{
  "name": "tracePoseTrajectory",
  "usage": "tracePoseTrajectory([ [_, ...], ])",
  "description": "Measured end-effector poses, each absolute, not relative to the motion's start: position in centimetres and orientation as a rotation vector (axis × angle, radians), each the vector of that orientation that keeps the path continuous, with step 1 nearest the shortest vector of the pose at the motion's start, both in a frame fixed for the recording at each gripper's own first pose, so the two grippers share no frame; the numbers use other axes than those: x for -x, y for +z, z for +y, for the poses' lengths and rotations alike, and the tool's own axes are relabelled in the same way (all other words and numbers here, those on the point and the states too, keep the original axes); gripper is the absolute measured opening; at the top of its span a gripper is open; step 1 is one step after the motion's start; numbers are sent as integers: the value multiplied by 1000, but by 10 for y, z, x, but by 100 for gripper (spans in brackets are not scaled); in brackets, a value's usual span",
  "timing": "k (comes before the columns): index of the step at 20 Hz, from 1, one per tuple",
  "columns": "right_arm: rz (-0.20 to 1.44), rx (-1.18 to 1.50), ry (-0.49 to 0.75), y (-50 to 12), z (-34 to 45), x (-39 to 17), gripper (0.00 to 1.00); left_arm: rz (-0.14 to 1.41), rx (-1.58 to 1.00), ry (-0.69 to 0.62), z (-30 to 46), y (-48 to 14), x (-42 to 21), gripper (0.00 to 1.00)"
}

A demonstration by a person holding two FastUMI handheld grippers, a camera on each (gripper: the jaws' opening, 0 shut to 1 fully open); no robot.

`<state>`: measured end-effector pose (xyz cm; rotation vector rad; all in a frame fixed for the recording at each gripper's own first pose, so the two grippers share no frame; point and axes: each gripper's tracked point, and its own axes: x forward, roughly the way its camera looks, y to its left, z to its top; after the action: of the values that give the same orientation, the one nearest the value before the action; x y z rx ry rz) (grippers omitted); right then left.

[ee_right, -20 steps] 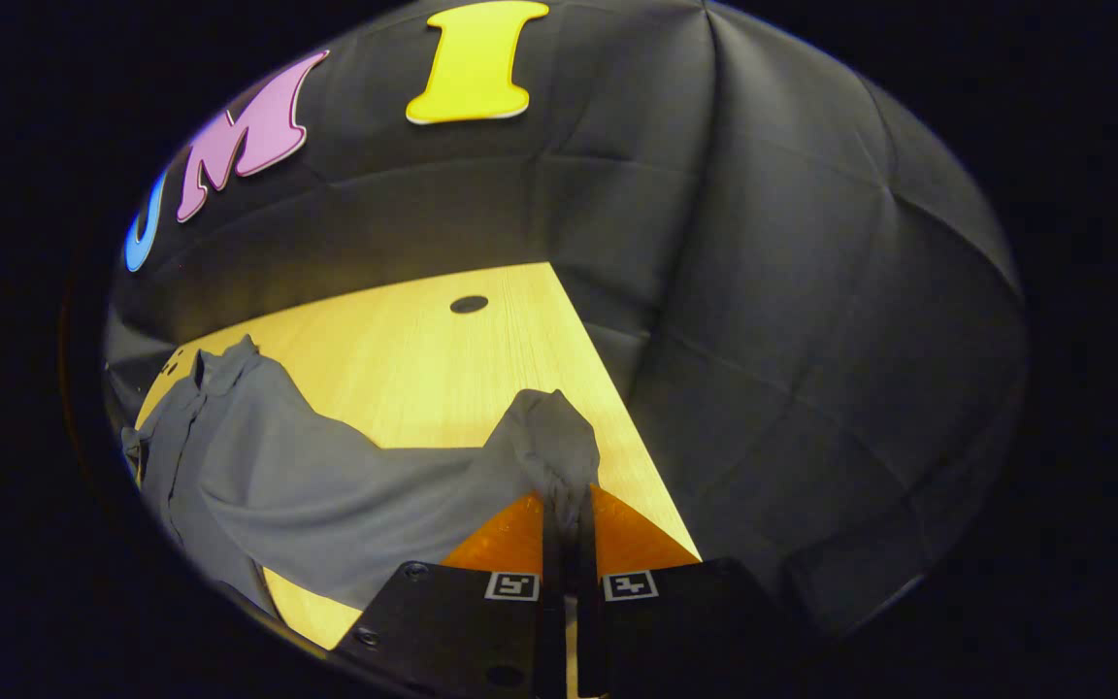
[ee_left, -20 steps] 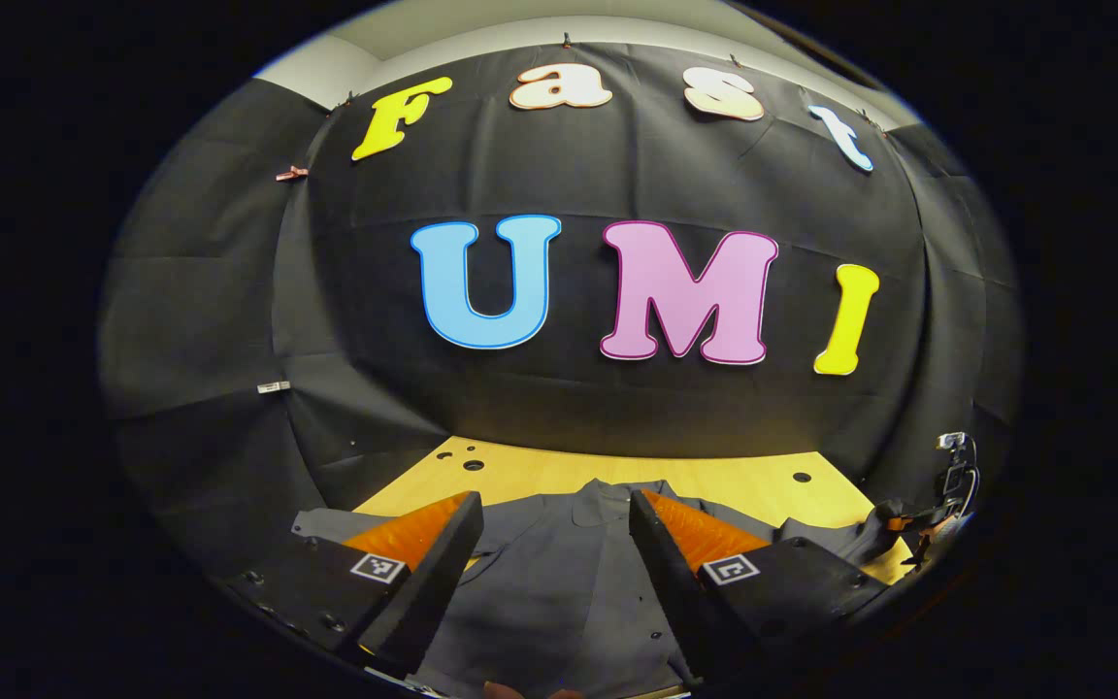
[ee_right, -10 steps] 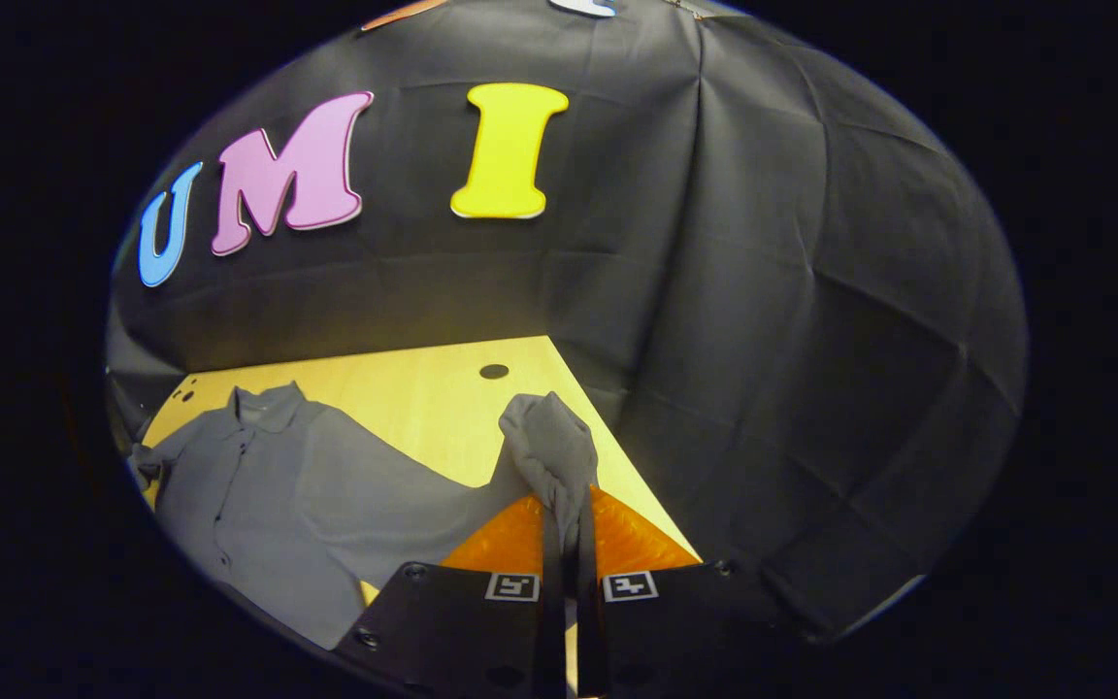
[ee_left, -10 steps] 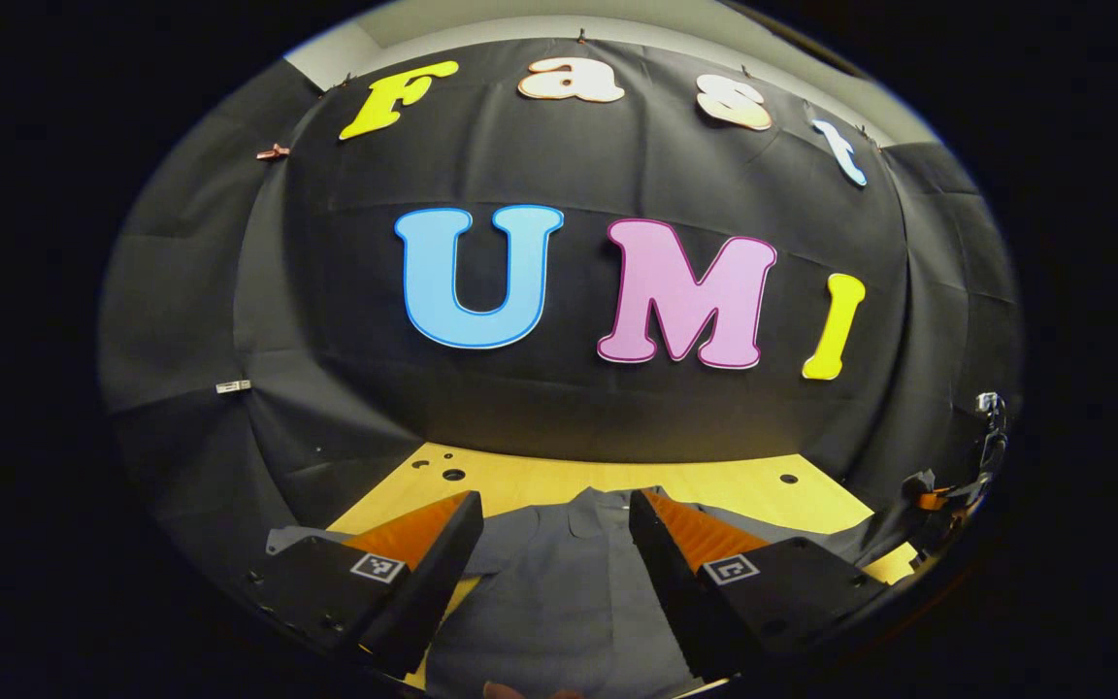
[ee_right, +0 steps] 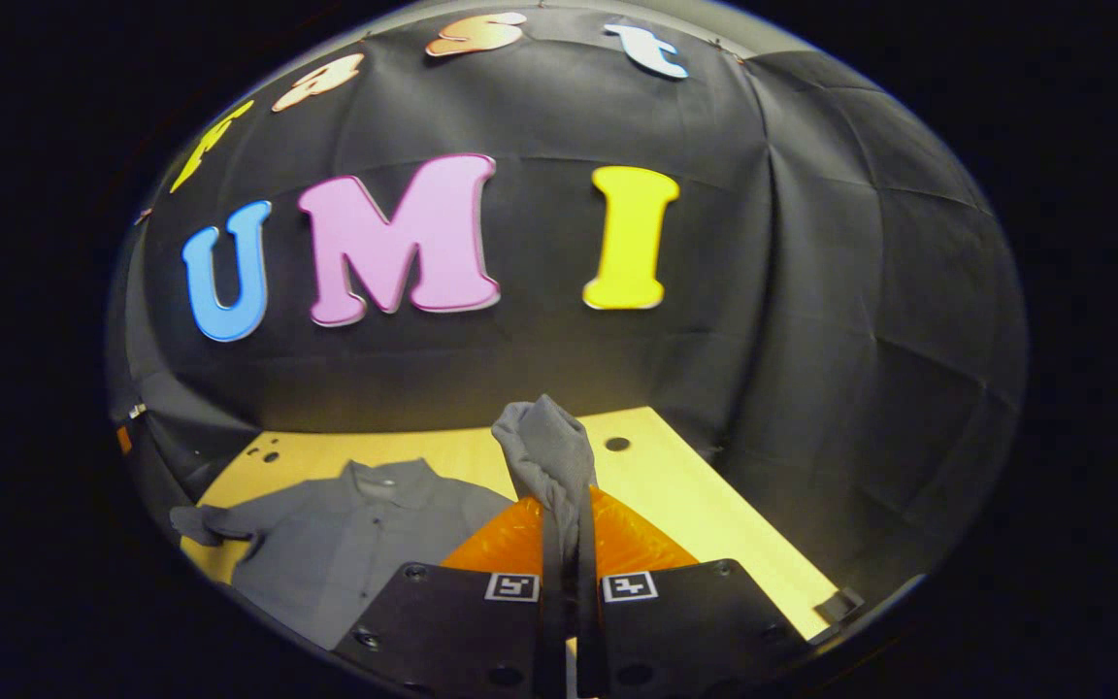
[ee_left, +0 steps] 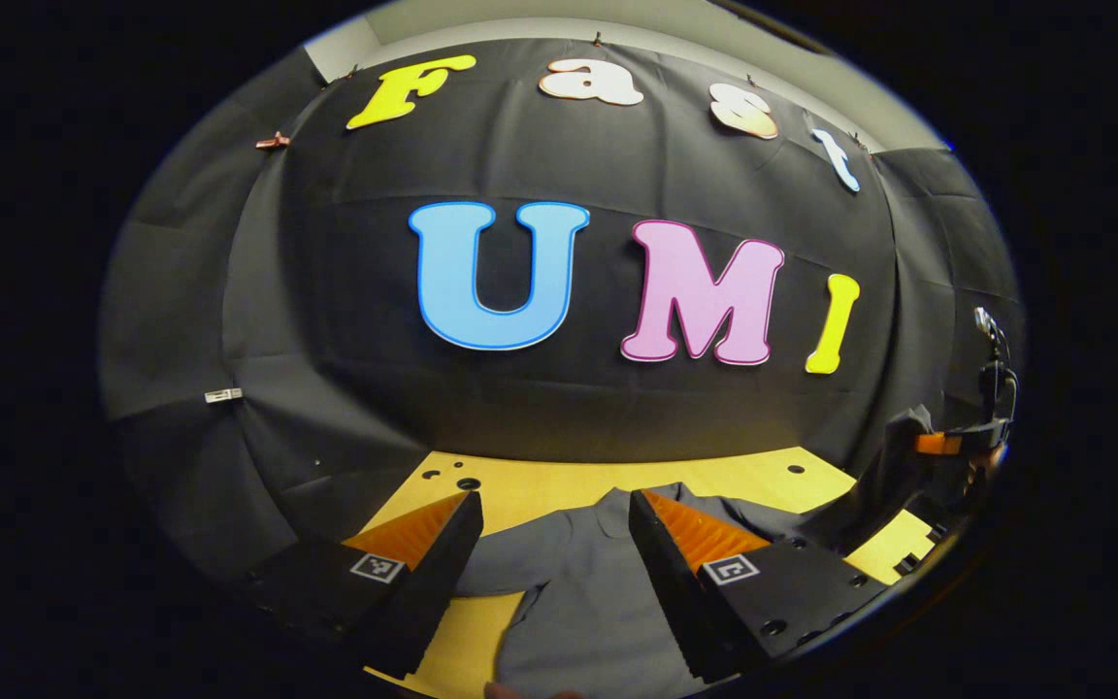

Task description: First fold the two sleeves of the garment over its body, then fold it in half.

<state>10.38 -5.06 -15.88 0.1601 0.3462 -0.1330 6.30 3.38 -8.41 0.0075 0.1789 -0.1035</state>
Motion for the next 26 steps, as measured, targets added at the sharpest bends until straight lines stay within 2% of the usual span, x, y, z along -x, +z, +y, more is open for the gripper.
tracePoseTrajectory([
  [4,324,-147,-50,-149,30,-130,9,197,9,-63,81,-96,-53,95],
  [9,376,-88,62,-176,117,-146,9,198,6,-2,136,-106,-45,96],
  [10,391,-74,76,-184,132,-148,9,200,9,9,146,-109,-44,92],
  [11,408,-55,85,-193,144,-151,9,203,14,21,156,-112,-43,95],
  [18,537,9,141,-263,213,-161,9,222,25,84,207,-131,-52,96],
  [19,552,17,148,-271,219,-161,9,228,26,92,212,-134,-53,91],
  [20,568,28,154,-280,225,-161,9,234,25,96,217,-139,-54,95],
  [26,683,29,196,-332,261,-154,11,276,23,143,243,-161,-56,96],
])
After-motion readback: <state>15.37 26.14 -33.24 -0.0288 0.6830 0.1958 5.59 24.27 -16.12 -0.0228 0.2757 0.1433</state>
